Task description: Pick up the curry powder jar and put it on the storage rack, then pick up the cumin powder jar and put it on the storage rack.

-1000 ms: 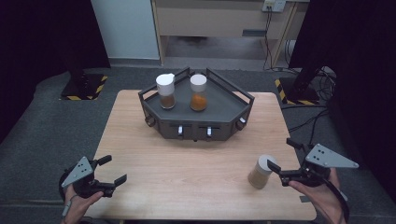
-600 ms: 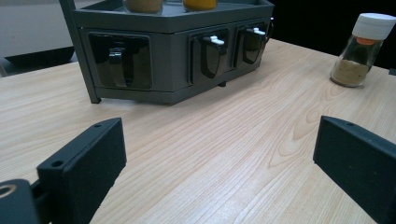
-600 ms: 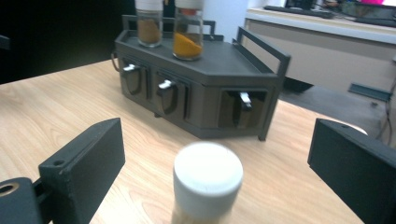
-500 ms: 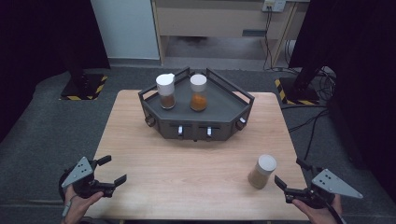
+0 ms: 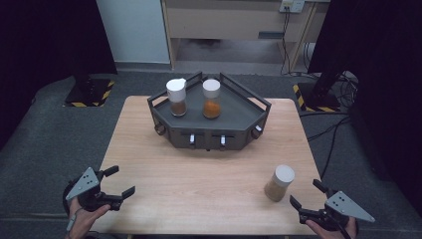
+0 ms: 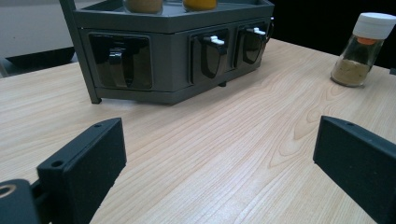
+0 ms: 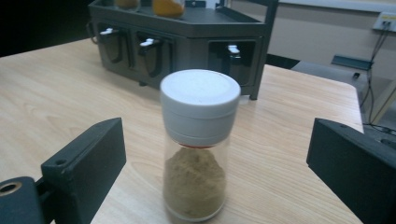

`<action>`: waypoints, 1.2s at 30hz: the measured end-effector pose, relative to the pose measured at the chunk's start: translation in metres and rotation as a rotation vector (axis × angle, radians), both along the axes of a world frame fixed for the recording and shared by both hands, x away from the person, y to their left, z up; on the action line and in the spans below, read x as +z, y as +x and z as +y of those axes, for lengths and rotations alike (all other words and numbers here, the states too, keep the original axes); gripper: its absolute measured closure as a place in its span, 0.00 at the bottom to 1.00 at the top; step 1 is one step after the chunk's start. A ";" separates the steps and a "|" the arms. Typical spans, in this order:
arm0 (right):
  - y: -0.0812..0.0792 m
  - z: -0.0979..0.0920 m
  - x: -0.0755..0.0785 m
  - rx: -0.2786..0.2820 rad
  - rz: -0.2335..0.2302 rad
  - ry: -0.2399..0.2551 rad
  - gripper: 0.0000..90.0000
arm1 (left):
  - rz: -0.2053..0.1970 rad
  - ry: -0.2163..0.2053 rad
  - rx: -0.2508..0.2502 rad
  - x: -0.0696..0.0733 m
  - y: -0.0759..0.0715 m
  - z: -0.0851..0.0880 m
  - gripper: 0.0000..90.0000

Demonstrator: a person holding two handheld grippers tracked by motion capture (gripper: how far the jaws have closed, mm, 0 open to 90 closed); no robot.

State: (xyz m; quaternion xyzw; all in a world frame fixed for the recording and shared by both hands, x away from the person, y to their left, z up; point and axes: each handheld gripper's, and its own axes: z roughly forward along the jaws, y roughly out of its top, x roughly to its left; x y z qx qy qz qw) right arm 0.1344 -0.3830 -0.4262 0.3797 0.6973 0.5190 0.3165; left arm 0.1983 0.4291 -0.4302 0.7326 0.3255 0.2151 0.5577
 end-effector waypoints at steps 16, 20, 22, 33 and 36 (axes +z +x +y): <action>-0.010 0.003 -0.019 -0.055 -0.010 0.012 0.06 | -0.008 -0.005 0.003 0.000 -0.001 0.001 0.02; -0.011 0.004 -0.019 -0.055 -0.011 0.009 0.06 | -0.007 -0.005 0.000 0.000 0.000 0.001 0.02; -0.012 0.004 -0.019 -0.054 -0.016 0.009 0.06 | -0.009 -0.005 0.001 0.000 -0.001 0.001 0.02; -0.015 0.003 -0.021 -0.060 -0.030 0.015 0.06 | -0.009 -0.004 -0.004 0.000 0.000 0.000 0.02; -0.014 0.002 -0.021 -0.057 -0.029 0.024 0.06 | -0.009 -0.004 -0.001 0.000 -0.001 0.001 0.02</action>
